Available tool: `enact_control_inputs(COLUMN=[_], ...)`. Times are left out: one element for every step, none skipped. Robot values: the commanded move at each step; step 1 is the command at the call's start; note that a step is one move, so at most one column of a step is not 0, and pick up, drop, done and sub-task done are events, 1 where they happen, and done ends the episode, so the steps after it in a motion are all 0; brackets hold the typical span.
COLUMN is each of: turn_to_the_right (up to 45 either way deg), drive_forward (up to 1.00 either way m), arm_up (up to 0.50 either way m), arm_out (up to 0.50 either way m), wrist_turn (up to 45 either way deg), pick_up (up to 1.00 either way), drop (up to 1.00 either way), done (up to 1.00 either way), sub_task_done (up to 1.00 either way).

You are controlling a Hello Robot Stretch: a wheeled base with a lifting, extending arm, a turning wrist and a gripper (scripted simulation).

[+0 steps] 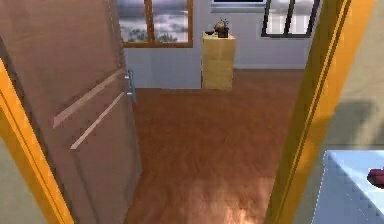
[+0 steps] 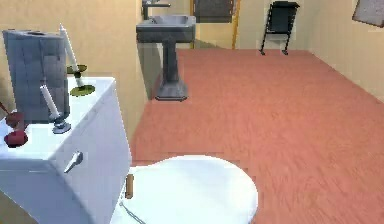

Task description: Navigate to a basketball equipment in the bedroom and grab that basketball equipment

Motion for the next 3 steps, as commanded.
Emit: enact_control_inputs(turn_to_the_right=[0.0,-6.0,0.0], drive_forward=[0.75,0.0,1.0], arm_up=[0.0,0.0,0.0], arm_out=[0.0,0.0,0.0], wrist_turn=[0.0,0.0,0.0], pick_up=[0.0,0.0,0.0], drop=[0.0,0.0,0.0], done=[0.0,0.0,0.0], sub_task_done=[0.0,0.0,0.0])
